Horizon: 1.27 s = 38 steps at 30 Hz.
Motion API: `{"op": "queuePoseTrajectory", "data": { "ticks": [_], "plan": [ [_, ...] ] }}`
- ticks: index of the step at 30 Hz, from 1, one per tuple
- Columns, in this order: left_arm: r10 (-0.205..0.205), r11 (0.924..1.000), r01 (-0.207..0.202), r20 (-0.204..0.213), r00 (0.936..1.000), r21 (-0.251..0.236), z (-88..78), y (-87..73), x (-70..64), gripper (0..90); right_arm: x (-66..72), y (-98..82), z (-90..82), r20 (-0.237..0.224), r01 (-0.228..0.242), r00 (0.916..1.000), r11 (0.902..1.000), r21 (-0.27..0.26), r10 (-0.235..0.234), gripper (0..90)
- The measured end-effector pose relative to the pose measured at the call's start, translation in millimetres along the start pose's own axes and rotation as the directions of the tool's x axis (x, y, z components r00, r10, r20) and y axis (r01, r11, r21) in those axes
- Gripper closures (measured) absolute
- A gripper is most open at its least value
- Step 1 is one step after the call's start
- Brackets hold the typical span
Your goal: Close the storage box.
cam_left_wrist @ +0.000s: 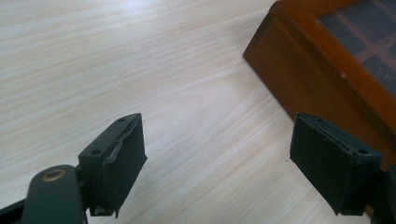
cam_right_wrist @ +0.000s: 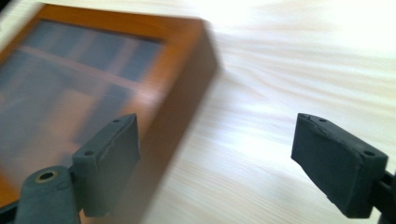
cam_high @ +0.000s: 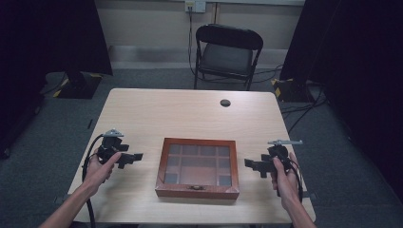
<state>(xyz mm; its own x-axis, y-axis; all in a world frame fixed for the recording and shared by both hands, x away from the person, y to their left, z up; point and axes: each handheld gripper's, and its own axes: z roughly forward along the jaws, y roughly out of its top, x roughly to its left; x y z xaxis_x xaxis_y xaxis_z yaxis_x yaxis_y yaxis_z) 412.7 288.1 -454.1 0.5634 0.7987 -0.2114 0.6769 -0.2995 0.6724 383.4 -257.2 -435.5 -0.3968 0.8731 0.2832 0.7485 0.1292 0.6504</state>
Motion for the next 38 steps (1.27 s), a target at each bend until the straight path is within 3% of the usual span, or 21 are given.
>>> {"op": "queuePoseTrajectory", "data": {
  "ticks": [4,5,6,8,9,11,13,16,17,19,20,21,22,24,25,27,31,38],
  "plan": [
    [-0.004,0.9999,0.004,-0.011,0.9999,0.015,2.0,-4.5,5.2,17.8,-14.2,-9.1,6.2,0.121,-0.026,0.9924,0.999,0.035,0.022,15.0],
    [-0.006,0.9989,0.008,-0.027,0.9996,0.046,6.5,-7.3,7.5,17.8,-19.4,-13.2,10.9,0.16,-0.013,0.9871,0.9975,0.07,0.001,15.0],
    [-0.006,0.9989,0.008,-0.027,0.9996,0.046,6.5,-7.3,7.5,17.9,-19.4,-13.2,10.9,0.16,-0.013,0.9871,0.9975,0.07,0.001,15.0],
    [0.009,0.9941,-0.002,-0.071,0.9974,0.109,12.9,-11.2,8.9,18.4,-27.1,-19.9,17.7,0.223,-0.037,0.9748,0.9937,0.105,0.013,15.0],
    [0.009,0.9941,-0.002,-0.071,0.9974,0.109,12.9,-11.2,8.9,18.5,-27.1,-19.9,17.7,0.223,-0.037,0.9748,0.9937,0.105,0.013,15.0],
    [0.016,0.9945,-0.007,-0.081,0.9966,0.105,14.3,-13.5,9.7,18.6,-28.8,-23.2,21.9,0.263,-0.036,0.9647,0.992,0.121,0.003,15.1],
    [0.022,0.9938,-0.009,-0.119,0.9926,0.111,15.0,-16.5,11.7,17.7,-27.5,-24.7,24.1,0.287,-0.037,0.9578,0.9928,0.114,0.003,15.2],
    [0.017,0.9938,-0.002,-0.133,0.9909,0.111,17.3,-18.8,13.0,16.8,-28.1,-26.1,26.0,0.296,-0.042,0.9552,0.9926,0.114,0.006,14.5],
    [0.028,0.995,-0.011,-0.164,0.9861,0.1,18.3,-21.0,13.3,16.8,-28.3,-26.7,26.7,0.31,-0.038,0.9506,0.9935,0.108,0.003,14.9],
    [0.031,0.9964,-0.016,-0.186,0.982,0.084,19.5,-22.8,13.1,15.9,-29.6,-26.9,26.9,0.319,-0.049,0.9475,0.9947,0.091,0.017,14.7],
    [0.034,0.9965,-0.019,-0.193,0.9806,0.082,19.4,-23.3,13.3,15.8,-29.9,-27.8,28.0,0.336,-0.042,0.9419,0.9959,0.08,0.013,14.1],
    [0.038,0.9972,-0.024,-0.21,0.977,0.071,20.4,-24.6,12.5,15.1,-29.1,-30.2,32.1,0.378,-0.011,0.9256,0.9978,0.066,-0.015,8.7],
    [0.046,0.9979,-0.034,-0.233,0.9714,0.055,22.8,-26.3,10.9,15.1,-29.1,-30.2,32.1,0.378,-0.011,0.9256,0.9978,0.066,-0.015,8.7],
    [0.046,0.9986,-0.038,-0.248,0.9677,0.038,25.3,-27.9,9.9,11.7,-28.4,-33.0,37.2,0.377,-0.007,0.9262,0.9986,0.052,-0.013,0.0],
    [0.034,0.9993,-0.029,-0.252,0.9671,0.025,26.9,-28.9,9.6,9.4,-27.6,-34.2,38.6,0.375,0.004,0.9268,0.9993,0.038,-0.018,0.0],
    [0.031,0.9992,-0.036,-0.252,0.9674,-0.016,30.9,-32.8,11.3,0.1,-28.0,-38.1,41.2,0.369,0.033,0.9291,0.9993,-0.017,-0.024,0.0],
    [0.05,0.9972,-0.062,-0.229,0.9721,-0.041,31.6,-35.0,13.7,0.0,-28.0,-41.3,44.2,0.363,0.059,0.9314,0.9961,-0.065,-0.032,0.0],
    [0.056,0.9966,-0.068,-0.227,0.9724,-0.046,31.5,-35.7,14.2,0.0,-27.4,-40.5,45.0,0.361,0.062,0.9321,0.9961,-0.063,-0.035,0.0]
  ]
}}
